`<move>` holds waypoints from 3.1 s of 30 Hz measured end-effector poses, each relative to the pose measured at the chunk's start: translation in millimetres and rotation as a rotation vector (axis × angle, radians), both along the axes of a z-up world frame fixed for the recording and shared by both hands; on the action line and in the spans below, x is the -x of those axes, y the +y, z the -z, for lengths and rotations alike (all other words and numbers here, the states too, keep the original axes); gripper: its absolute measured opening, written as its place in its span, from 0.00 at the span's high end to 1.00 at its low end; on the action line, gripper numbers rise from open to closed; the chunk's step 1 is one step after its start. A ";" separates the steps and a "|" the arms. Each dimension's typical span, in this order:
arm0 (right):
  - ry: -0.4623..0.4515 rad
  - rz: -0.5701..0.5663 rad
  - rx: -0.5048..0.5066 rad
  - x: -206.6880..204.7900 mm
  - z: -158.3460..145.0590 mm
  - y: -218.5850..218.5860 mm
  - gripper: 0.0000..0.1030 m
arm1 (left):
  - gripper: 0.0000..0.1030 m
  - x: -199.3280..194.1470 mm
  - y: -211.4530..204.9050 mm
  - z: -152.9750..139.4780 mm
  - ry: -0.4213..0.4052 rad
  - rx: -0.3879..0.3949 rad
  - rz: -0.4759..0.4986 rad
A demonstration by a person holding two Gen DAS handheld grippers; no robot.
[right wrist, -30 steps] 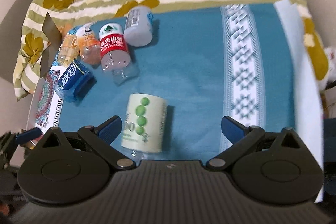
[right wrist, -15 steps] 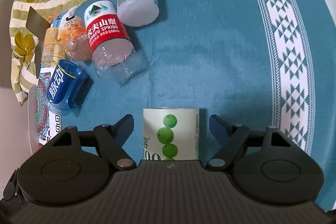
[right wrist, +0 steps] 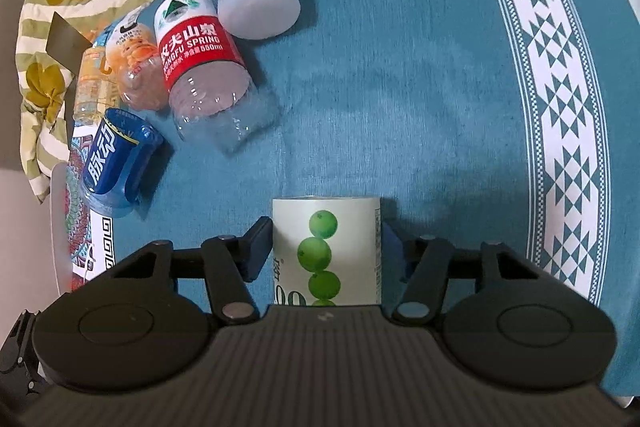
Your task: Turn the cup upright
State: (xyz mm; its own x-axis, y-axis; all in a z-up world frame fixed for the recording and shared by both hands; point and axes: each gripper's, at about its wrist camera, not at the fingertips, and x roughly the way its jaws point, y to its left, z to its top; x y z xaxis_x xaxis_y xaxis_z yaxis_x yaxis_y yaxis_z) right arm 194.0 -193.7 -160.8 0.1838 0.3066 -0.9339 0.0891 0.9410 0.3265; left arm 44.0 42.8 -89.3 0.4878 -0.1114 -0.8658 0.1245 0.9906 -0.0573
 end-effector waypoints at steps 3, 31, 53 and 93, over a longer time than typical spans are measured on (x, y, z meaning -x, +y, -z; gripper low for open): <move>-0.020 0.000 0.003 4.4 -6.0 -1.7 0.30 | 0.00 0.6 0.0 -1.9 -0.005 -0.003 0.001; -0.943 0.236 0.222 109.5 -1.4 40.5 0.28 | 0.00 19.7 7.6 13.8 -0.096 -0.074 0.065; -0.735 0.030 0.297 124.9 -21.2 55.1 0.26 | 0.00 12.8 -15.1 5.9 -0.052 0.002 0.089; -0.546 0.065 0.326 196.9 -121.3 -29.0 0.00 | 0.00 54.8 -49.5 -85.8 -0.299 -0.030 0.005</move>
State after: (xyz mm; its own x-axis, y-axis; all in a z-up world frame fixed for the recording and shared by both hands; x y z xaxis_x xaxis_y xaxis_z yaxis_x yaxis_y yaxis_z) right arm -2.9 -222.7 -39.5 0.6679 -0.0054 -0.7443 0.0508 0.9980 0.0384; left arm -10.8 -6.7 -3.5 0.7211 -0.0910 -0.6868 0.1365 0.9906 0.0120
